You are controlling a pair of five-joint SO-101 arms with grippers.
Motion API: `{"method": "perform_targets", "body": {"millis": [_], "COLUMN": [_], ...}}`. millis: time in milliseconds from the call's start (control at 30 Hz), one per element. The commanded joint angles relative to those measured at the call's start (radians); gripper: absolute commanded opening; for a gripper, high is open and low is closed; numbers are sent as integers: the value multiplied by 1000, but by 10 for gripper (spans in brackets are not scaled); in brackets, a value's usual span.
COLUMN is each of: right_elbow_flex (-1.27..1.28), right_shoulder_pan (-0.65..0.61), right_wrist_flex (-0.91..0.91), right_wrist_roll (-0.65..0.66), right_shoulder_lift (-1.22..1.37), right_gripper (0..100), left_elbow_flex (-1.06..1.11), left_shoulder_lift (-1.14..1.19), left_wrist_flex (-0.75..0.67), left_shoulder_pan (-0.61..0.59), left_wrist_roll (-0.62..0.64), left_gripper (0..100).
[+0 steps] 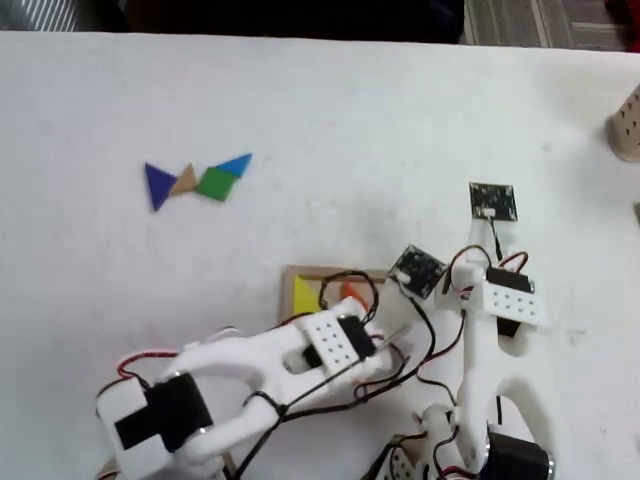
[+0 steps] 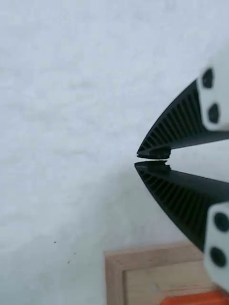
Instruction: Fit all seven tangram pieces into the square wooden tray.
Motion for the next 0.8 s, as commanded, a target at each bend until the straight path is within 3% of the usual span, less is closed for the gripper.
{"method": "perform_targets", "body": {"millis": [0,300,433,600,767], "right_elbow_flex": [-40,-40,-38,-37,-37], "right_shoulder_pan": [-5,-18,-18,-18,-18], "right_wrist_flex": [4,4,4,4,4], "right_wrist_roll": [2,2,2,2,2], "right_shoulder_lift": [-25,-24,-24,-24,-24], "right_gripper": [18,18,18,18,18], "left_elbow_flex": [25,124,141,141,114], "left_shoulder_lift": [-94,-371,-455,-407,-237], "left_wrist_flex": [28,28,20,-66,-137], "left_shoulder_pan": [36,19,-108,-337,-371], "left_wrist_roll": [-15,-15,-6,-5,-5], "left_gripper": [22,22,23,23,22]}}
